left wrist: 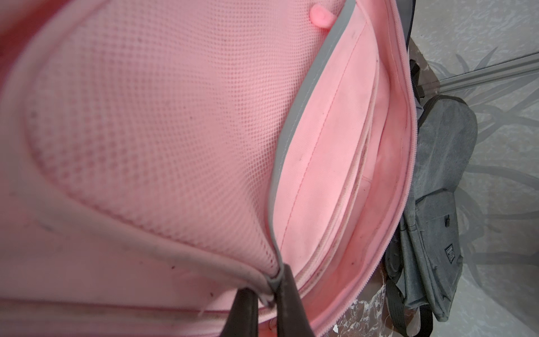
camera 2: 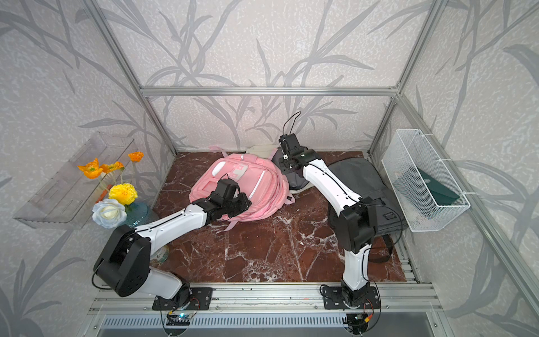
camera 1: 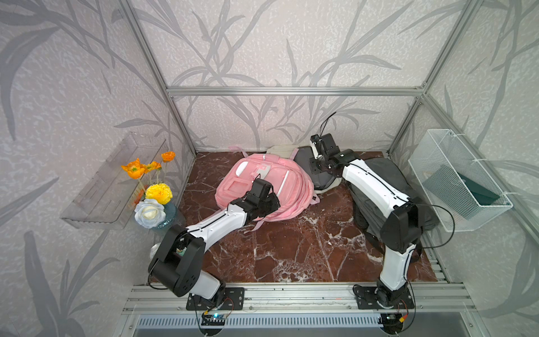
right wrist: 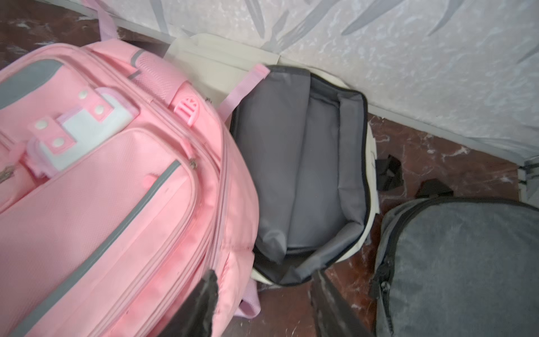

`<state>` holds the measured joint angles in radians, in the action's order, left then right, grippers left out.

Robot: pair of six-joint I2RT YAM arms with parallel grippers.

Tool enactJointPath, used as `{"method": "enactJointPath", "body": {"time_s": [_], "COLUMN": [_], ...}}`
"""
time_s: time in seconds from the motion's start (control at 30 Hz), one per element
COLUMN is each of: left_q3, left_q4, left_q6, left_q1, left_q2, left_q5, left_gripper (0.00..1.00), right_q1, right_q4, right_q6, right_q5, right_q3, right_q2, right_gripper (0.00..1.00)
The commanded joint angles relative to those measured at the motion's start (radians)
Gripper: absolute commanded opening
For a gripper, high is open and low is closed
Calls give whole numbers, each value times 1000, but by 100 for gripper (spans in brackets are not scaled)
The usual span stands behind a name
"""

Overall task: Zip up the backpack
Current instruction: Zip the zipper on the backpack.

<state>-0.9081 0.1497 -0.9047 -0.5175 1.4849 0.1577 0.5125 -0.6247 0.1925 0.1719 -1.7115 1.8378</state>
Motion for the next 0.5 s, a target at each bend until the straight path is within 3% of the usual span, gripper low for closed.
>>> {"method": "enactJointPath", "body": {"time_s": [0.0, 0.13, 0.33, 0.47], "left_q3": [-44, -37, -48, -66], "left_q4": [-89, -96, -106, -122], "left_q6": [10, 14, 17, 3], "left_q1": [-8, -12, -28, -66], "left_q2": [-4, -27, -41, -37], "left_q5": [-50, -63, -64, -54], "left_gripper": [0, 0, 0, 0], "right_q1": [7, 9, 44, 43], "right_q4": [186, 206, 236, 219], "right_q6": [185, 284, 321, 318], "right_q5": [-143, -270, -328, -322], "right_q3": [183, 266, 291, 249], "right_q2": [-65, -74, 14, 69], "right_gripper": [63, 67, 67, 59]}}
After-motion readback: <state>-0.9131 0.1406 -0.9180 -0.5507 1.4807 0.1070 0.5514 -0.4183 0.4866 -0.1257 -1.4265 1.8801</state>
